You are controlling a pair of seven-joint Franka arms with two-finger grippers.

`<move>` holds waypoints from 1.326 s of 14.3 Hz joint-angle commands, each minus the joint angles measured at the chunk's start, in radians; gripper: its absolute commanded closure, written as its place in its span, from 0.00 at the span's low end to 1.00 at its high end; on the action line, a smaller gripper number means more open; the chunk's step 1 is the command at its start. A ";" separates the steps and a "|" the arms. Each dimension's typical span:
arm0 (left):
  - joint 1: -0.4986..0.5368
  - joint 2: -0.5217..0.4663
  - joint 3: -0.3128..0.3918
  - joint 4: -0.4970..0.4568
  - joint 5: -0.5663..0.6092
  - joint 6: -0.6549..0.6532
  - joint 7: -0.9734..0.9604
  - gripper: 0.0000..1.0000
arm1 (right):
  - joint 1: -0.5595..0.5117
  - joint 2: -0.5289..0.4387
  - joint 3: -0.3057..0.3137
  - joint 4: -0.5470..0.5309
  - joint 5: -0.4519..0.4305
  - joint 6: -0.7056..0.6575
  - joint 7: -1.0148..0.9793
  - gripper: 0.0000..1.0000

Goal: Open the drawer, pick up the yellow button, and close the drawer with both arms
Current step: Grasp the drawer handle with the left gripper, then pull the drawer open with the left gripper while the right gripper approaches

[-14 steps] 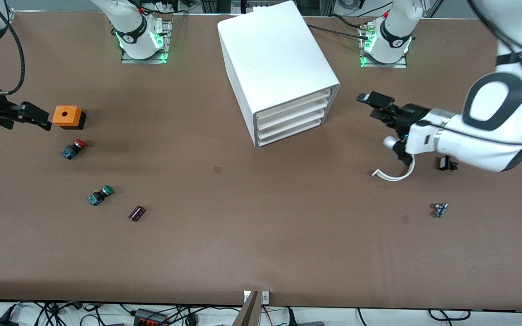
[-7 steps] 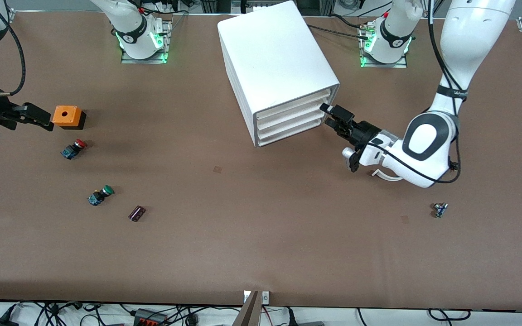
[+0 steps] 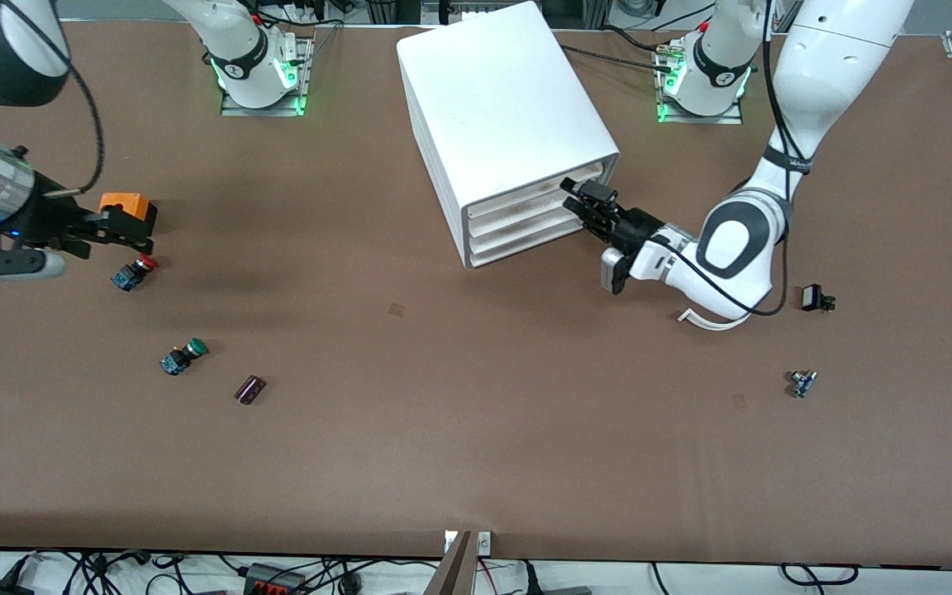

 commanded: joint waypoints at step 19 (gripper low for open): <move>0.088 0.162 0.021 0.269 0.050 0.041 0.019 0.99 | 0.354 0.238 -0.005 0.201 0.118 0.263 0.061 0.00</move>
